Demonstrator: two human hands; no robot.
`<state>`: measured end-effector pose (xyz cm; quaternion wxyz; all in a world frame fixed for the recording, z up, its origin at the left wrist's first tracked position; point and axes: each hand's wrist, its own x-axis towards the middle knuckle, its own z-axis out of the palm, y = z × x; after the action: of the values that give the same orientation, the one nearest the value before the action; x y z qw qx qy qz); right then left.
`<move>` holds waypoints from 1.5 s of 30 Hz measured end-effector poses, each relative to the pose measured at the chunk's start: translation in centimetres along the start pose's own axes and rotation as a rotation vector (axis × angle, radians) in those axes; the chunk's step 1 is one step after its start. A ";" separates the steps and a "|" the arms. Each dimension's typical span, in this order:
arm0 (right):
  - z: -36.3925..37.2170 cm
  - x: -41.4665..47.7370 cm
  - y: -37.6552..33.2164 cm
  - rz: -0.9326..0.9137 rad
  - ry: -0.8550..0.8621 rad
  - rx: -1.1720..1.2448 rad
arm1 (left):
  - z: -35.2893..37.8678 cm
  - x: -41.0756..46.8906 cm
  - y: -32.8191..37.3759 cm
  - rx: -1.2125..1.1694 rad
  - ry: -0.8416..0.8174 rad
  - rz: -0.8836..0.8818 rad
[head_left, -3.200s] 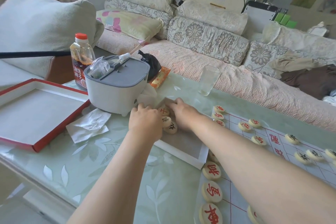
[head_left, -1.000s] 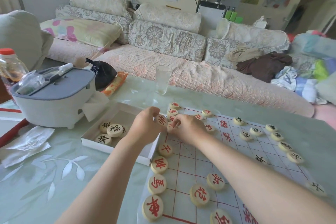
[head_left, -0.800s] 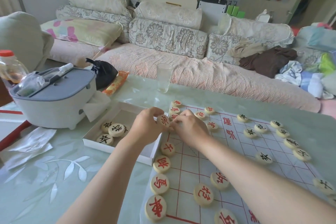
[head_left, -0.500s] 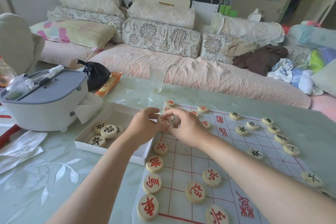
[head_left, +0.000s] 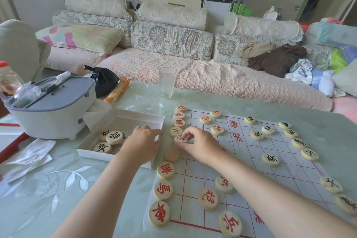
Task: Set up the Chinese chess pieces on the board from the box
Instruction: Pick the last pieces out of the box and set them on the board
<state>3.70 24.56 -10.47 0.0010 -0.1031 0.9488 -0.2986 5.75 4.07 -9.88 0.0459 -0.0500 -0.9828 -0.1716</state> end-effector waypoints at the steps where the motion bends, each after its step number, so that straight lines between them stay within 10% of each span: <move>1: 0.2 0.0 -0.1 0.006 0.005 0.006 | 0.0 0.1 -0.2 -0.015 -0.010 -0.014; 16: 1.1 0.4 -2.5 -0.063 0.065 -0.011 | -0.2 -0.4 -0.5 -0.131 -0.067 0.013; 25: 3.4 2.2 -10.9 -0.310 -0.065 -0.122 | -3.6 -2.0 -6.5 -0.125 0.289 -0.229; 45: 7.5 4.3 -14.9 -0.241 0.003 -0.084 | -4.1 -3.5 -10.8 0.052 0.063 -0.368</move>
<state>2.85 7.55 -7.96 -0.0408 -0.2158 0.9412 -0.2569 8.25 -7.69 -9.98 0.0456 0.1372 -0.9776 -0.1533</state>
